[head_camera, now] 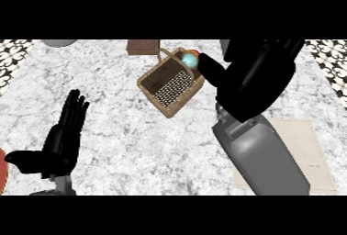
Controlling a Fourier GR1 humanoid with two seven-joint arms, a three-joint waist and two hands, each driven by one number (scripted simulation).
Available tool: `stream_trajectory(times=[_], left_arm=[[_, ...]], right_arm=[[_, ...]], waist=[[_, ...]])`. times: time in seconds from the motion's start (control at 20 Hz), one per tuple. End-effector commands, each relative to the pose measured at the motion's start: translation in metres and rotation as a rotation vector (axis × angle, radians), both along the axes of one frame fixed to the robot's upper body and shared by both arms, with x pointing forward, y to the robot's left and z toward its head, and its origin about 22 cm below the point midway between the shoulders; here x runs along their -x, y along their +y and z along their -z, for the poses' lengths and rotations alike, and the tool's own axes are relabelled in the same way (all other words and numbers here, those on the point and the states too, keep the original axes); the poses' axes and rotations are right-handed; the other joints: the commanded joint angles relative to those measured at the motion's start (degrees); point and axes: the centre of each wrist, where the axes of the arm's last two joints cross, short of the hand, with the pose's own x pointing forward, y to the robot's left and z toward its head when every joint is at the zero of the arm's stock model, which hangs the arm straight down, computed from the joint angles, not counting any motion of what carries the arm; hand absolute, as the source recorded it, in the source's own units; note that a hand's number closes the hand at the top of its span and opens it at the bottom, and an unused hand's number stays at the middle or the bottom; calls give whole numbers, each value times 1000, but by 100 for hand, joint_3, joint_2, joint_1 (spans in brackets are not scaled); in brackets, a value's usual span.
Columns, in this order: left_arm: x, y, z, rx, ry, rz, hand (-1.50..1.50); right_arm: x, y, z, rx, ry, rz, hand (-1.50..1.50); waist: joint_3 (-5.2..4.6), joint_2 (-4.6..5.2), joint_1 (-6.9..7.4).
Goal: Pick the cupcake from the placemat and place it in the basket
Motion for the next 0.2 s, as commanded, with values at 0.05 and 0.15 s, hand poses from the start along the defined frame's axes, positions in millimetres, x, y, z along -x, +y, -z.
stream_trajectory(times=[0.05,0.15], left_arm=[[-3,-5,-3,2,15,34,0],[0,4,1,0,6,-4,0]], right_arm=[[58,-3,-22,-206,18,20,-150],[78,-17,-20,-207,13,26,-150]], waist=[[0,9,23],[-1,29,9]])
